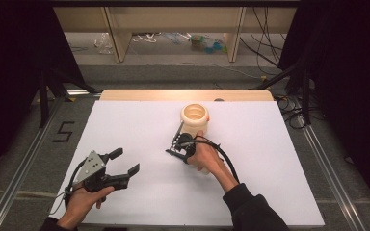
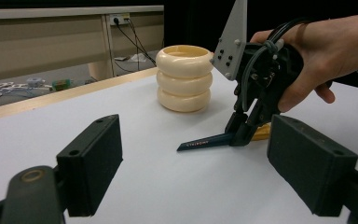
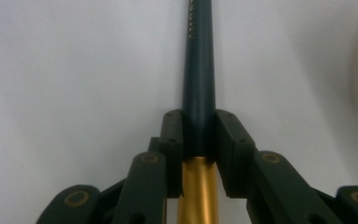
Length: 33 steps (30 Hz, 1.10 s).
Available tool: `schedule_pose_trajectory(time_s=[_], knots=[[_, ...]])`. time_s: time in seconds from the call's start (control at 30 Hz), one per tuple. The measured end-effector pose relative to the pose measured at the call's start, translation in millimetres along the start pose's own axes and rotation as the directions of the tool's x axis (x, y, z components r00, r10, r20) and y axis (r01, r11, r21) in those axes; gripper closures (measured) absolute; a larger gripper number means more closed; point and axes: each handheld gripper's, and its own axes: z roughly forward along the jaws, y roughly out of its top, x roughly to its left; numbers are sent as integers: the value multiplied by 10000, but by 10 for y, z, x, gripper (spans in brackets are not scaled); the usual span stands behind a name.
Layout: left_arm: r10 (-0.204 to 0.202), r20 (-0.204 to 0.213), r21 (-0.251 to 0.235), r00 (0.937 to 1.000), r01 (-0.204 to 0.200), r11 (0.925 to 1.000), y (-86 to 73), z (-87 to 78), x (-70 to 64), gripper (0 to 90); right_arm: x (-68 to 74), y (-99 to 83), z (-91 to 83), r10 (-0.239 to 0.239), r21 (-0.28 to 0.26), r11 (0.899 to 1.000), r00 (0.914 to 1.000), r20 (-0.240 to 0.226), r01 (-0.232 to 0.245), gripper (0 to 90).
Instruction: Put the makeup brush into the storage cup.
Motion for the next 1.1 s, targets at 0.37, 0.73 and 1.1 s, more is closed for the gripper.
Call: schedule_pose_trajectory(time_s=[0.37,0.73,1.1], knots=[[-34,-6,-28,10000,34,10000,3,-3,3,181,19,10,-42,-333,-33,9994,9994,62,333,742],[-159,0,-8,9999,159,9999,0,1,-2,181,25,11,-251,-615,-551,9965,9976,319,631,742],[47,123,233,9999,-50,9997,-11,12,6,178,158,0,-428,-1187,-930,9881,9920,434,1223,742]])
